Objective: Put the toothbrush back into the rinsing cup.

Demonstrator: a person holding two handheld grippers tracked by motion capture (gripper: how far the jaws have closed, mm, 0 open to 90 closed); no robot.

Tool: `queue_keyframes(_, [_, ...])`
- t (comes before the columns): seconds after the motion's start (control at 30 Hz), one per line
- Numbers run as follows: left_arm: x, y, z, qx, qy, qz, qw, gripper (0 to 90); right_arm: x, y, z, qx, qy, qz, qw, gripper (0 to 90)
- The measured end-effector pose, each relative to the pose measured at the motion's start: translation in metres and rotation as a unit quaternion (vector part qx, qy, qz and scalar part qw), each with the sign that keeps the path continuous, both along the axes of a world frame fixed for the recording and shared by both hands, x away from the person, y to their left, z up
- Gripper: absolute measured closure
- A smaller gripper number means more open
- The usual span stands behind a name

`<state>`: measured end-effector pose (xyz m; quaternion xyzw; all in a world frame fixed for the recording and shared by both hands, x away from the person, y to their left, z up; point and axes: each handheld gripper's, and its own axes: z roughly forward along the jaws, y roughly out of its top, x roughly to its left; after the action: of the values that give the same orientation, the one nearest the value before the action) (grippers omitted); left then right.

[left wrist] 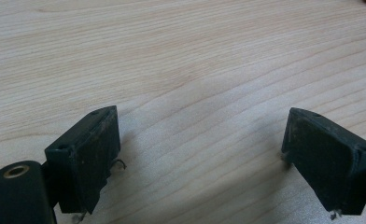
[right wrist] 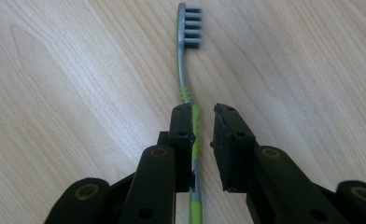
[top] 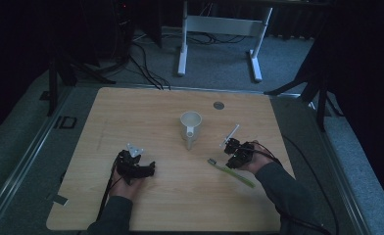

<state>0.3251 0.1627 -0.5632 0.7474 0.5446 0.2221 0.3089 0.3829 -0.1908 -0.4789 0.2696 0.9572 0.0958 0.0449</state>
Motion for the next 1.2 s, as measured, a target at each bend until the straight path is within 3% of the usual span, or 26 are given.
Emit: queue_keyframes(1.2, [0.000,0.000,0.000,0.000,0.000,0.000,1.0000,11.9,0.003,0.003,-0.013,-0.025,0.045,0.007,0.9987,76.3])
